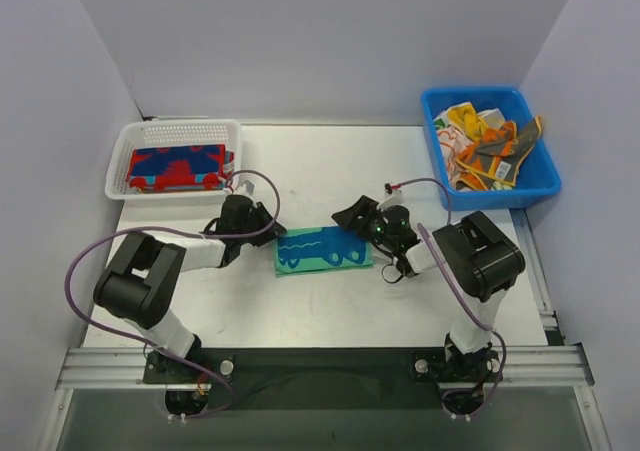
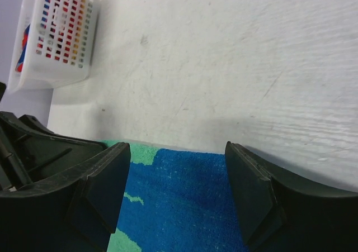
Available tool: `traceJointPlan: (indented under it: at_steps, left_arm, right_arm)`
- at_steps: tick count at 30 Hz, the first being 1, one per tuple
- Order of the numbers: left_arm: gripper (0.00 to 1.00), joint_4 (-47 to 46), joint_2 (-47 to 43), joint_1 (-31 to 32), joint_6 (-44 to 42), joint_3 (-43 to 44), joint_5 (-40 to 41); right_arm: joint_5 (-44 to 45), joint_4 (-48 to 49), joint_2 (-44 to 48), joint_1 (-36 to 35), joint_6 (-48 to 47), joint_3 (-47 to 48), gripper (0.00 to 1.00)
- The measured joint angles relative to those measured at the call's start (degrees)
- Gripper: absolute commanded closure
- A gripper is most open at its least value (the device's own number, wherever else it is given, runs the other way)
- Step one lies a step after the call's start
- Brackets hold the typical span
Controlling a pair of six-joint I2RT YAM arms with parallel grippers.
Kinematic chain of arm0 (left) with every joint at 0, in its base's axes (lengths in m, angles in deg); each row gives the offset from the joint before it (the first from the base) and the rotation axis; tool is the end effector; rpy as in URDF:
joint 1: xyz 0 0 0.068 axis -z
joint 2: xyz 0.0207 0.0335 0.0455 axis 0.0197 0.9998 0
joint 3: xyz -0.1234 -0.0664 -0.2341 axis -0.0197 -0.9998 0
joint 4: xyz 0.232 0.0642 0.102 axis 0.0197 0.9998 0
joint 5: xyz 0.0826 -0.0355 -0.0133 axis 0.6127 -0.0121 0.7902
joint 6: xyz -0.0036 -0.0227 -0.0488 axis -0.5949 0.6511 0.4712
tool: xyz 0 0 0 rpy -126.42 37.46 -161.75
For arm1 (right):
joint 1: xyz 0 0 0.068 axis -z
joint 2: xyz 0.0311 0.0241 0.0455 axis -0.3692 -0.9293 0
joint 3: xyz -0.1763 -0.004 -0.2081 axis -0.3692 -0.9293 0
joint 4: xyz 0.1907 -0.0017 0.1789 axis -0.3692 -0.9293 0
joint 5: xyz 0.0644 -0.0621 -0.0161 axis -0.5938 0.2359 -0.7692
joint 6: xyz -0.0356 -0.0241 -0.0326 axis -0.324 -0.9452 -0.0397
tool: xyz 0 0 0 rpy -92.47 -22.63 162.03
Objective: Fold and stack the towels
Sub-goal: Fold the towel
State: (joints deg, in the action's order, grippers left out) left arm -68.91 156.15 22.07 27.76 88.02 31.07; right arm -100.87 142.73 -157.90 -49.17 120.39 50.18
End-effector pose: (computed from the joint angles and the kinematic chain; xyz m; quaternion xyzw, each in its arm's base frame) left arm 0.2781 -0.1250 0.1352 -0.1571 0.8791 -0.3133 0.3229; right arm 0.2767 0.1540 0.1346 0.0422 0.7334 0.4821 0.4774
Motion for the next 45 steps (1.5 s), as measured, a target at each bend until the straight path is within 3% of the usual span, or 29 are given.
traceJointPlan:
  at_steps: [7,14,22,30,38,45]
  left_arm:
    - [0.68,5.8,-8.5,0.3,-1.7,0.5,-0.1]
    - [0.70,10.1,-20.8,7.5,-1.9,-1.6,1.7]
    - [0.76,9.9,-17.0,8.2,1.2,-13.0,2.3]
    - [0.77,7.3,-17.0,7.3,3.5,-14.2,1.7]
    - [0.77,7.0,-17.7,6.6,4.5,-15.0,1.8]
    - [0.77,7.0,-17.9,6.6,4.6,-15.2,1.8]
  right_arm:
    - [-3.6,-11.2,7.8,1.7,-2.7,1.7,0.30]
    - [-9.4,-16.5,17.4,-1.7,-2.4,1.9,0.37]
    - [-15.4,-16.8,13.8,-4.9,1.1,-0.8,0.39]
    - [-18.0,-19.1,12.0,-3.9,2.1,-3.6,0.40]
    - [-20.0,-26.8,15.1,4.9,2.4,-4.2,0.40]
    - [-26.4,-18.6,11.6,10.9,9.4,-8.1,0.42]
